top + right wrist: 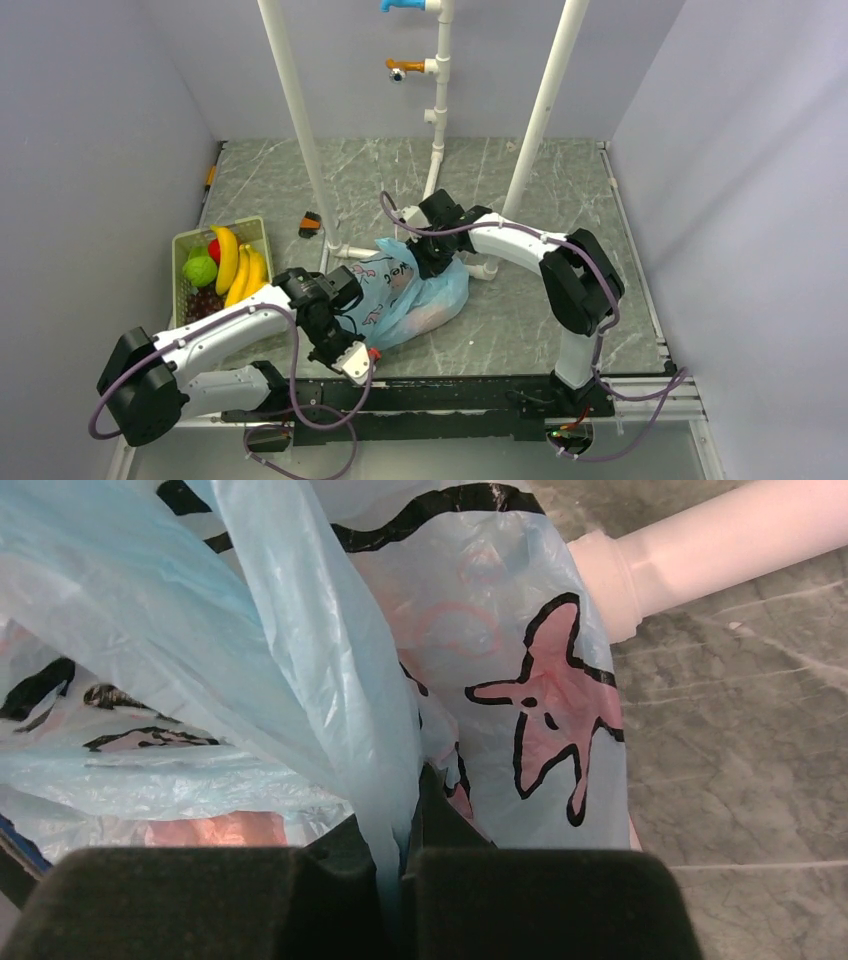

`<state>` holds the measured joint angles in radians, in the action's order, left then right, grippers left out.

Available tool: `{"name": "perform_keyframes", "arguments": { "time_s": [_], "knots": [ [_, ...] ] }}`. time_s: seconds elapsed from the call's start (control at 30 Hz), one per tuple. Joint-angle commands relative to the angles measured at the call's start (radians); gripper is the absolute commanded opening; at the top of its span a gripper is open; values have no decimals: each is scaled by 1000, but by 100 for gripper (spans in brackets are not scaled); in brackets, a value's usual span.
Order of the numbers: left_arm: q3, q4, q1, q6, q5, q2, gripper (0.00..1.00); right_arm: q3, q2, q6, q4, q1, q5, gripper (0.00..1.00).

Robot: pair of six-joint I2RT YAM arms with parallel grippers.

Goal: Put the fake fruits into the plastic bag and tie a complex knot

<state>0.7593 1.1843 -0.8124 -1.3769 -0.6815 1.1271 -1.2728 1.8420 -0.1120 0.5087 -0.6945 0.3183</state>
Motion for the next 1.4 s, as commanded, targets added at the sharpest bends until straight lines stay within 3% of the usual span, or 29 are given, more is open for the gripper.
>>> {"name": "perform_keyframes", "arguments": {
  "time_s": [0.0, 0.17, 0.3, 0.33, 0.4, 0.63, 0.73, 0.87, 0.93, 0.97, 1.0, 1.1, 1.17, 1.2, 1.23, 1.37],
  "knots": [
    [58, 23, -6, 15, -9, -28, 0, -68, -43, -25, 29, 18, 29, 0],
    [401, 116, 40, 177, -155, -40, 0, -105, -219, -65, 63, 21, 204, 0],
    [528, 42, 57, 314, -182, -31, 0, -73, -316, -74, 28, 20, 337, 13],
    [546, 9, 67, 347, -190, -28, 0, -60, -334, -67, 9, 20, 358, 13],
    [572, -68, 96, 410, -216, -22, 0, -34, -363, -56, -52, 17, 396, 0],
    [580, -437, 223, 699, -275, -14, 0, -59, -365, -72, -54, -23, 462, 0],
    [592, -437, 236, 693, -253, 9, 4, -43, -376, -61, -68, -29, 452, 0],
    [624, -322, 312, 678, -329, 11, 22, -11, -377, -66, -37, 2, 399, 0],
    [620, -278, 370, 666, -343, -4, 16, 13, -379, -56, -30, 32, 376, 0],
    [624, -251, 400, 653, -348, -10, 5, 18, -379, -53, -23, 42, 348, 0],
    [628, -248, 429, 662, -351, -15, 0, 18, -379, -54, -11, 55, 332, 8],
    [628, -323, 487, 777, -362, -27, 0, 13, -426, -36, -26, 94, 350, 50],
    [613, -409, 493, 910, -346, -30, 0, 41, -498, -18, -107, 98, 345, 84],
    [604, -460, 493, 969, -337, -30, 0, 53, -551, -5, -150, 98, 341, 95],
    [596, -482, 494, 1019, -328, -30, 0, 58, -575, 13, -184, 97, 330, 99],
    [558, -602, 495, 1149, -325, -52, 0, 71, -713, 71, -299, 93, 285, 100]
  ]
}}
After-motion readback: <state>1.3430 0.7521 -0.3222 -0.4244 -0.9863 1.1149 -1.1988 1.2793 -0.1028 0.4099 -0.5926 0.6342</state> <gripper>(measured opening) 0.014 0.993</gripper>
